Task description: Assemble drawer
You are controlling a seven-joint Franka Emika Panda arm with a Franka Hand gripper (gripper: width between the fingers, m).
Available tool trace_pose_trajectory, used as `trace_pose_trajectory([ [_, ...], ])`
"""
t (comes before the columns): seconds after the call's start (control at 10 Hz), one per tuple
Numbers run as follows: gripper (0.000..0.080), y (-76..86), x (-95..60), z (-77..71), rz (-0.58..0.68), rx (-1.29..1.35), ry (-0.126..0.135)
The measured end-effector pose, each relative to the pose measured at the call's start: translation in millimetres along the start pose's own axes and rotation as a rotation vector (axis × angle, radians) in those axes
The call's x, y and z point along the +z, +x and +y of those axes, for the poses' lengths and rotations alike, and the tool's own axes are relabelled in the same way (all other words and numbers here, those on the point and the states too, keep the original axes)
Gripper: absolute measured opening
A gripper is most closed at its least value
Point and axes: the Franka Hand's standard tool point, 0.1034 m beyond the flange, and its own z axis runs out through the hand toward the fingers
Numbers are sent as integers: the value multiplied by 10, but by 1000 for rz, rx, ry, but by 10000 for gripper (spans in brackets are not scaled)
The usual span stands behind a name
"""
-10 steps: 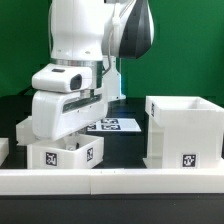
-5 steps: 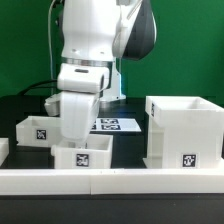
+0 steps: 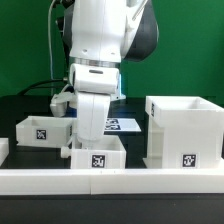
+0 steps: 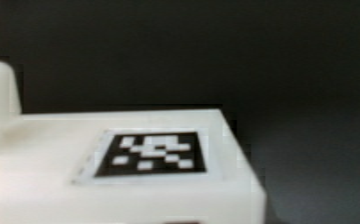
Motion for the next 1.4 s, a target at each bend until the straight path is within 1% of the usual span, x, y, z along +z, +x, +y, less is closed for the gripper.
trace_pose_trajectory([
  [0.2,41,129,-38,51,3,5,15],
  [0.3,41,172,-51,72,0,19,33],
  [0.4,41,199,-59,100,1,26,28],
  [0.5,41,183,-51,89,2,32,24],
  [0.7,41,175,-39,75,2,31,28],
  [0.8,41,170,-10,42,2,30,36],
  [1.1,41,347,-26,59,9,21,41],
  [1.4,41,380,-24,59,12,27,41],
])
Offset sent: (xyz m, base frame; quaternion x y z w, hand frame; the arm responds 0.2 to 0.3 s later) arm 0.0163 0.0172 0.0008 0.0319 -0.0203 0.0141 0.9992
